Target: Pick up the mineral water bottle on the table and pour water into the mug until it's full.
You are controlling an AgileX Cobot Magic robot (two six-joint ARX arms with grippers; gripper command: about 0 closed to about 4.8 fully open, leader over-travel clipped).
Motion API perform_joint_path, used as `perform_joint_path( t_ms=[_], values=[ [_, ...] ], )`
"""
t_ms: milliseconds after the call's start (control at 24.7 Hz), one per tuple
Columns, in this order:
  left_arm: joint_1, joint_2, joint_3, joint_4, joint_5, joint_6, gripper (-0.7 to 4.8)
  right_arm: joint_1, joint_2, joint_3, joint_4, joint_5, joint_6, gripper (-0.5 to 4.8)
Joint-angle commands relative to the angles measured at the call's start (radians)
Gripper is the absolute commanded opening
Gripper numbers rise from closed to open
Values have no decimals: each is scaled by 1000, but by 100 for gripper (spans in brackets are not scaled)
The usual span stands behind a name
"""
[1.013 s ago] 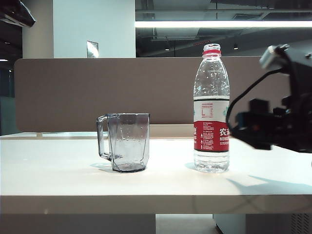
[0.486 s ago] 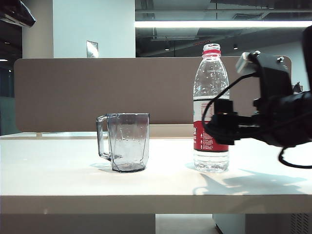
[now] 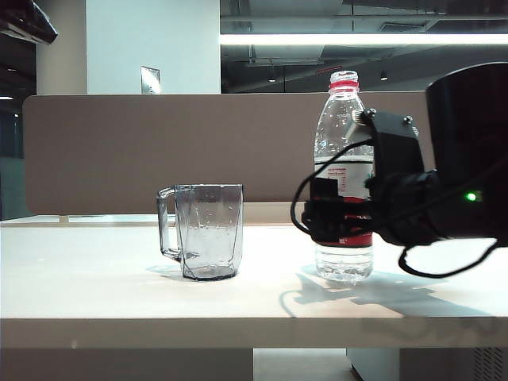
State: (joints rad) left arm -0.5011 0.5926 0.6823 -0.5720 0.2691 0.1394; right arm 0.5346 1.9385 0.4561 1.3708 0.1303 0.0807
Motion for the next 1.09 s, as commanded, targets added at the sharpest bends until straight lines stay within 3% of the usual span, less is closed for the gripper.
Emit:
perform_joint_path(
  t_ms=[41,203,284,446,567,648,972,1094],
  values=[
    [-1,-1,3,11,4,3,-5,1,5,30,16,11,-3,441],
    [-1,-1,3,11,4,3,-5,1,6,58,-20,10,-3,427],
    [-1,-1,3,11,4,3,-5,1,6,58,-37,18,-3,346],
    [-1,-1,3,11,4,3,-5,1,6,58,-48,36,-3,331],
    [-1,-1,3,11,4,3,-5,1,6,58,-54,36,-3,237],
    [-1,-1,3,11,4,3,-5,1,6,58,-55,37,-6,237],
    [-1,-1,3,11,4,3,-5,0,4,58,-67,78,-236,205],
    [-1,-1,3,11,5,3,-5,0,2,60,-105,148,-351,205]
  ],
)
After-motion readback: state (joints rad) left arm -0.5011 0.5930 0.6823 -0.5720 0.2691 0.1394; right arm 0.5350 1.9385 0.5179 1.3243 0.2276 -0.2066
